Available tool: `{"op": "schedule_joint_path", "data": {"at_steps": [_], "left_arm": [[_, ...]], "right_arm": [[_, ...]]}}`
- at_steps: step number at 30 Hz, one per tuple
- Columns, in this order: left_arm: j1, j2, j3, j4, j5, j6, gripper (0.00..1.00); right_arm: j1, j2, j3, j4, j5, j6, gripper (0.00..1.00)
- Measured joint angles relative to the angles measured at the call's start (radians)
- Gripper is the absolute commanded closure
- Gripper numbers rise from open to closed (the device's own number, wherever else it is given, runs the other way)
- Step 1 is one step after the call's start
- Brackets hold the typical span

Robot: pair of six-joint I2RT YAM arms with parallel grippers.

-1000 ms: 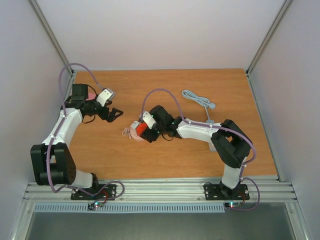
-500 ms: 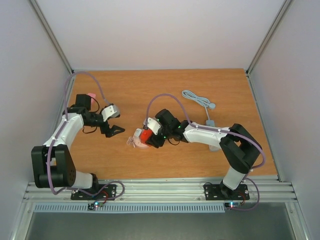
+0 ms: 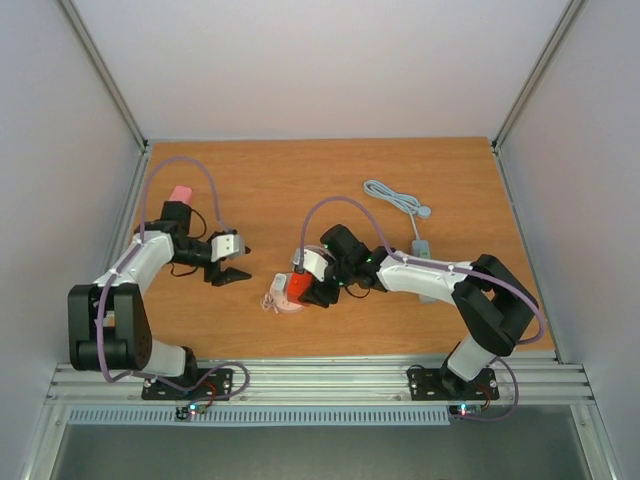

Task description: Pull the plug off the socket

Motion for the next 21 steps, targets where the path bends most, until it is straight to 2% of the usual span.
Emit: {"op": "schedule_joint_path", "data": {"at_steps": [9,21], "left_arm": [[-0.172,-0.011,-0.095,0.137,-0.049,-0.03,0.39],[-0.272,-0.013,-0.135,0.244,-0.086,-0.08,0.37]], "right_arm": [[0.0,-0.023,-0.032,0.005,-0.023,-0.049,0.66],[0.0,-0.033,-0.044,0.009,-0.03,-0.057,0.67]]}}
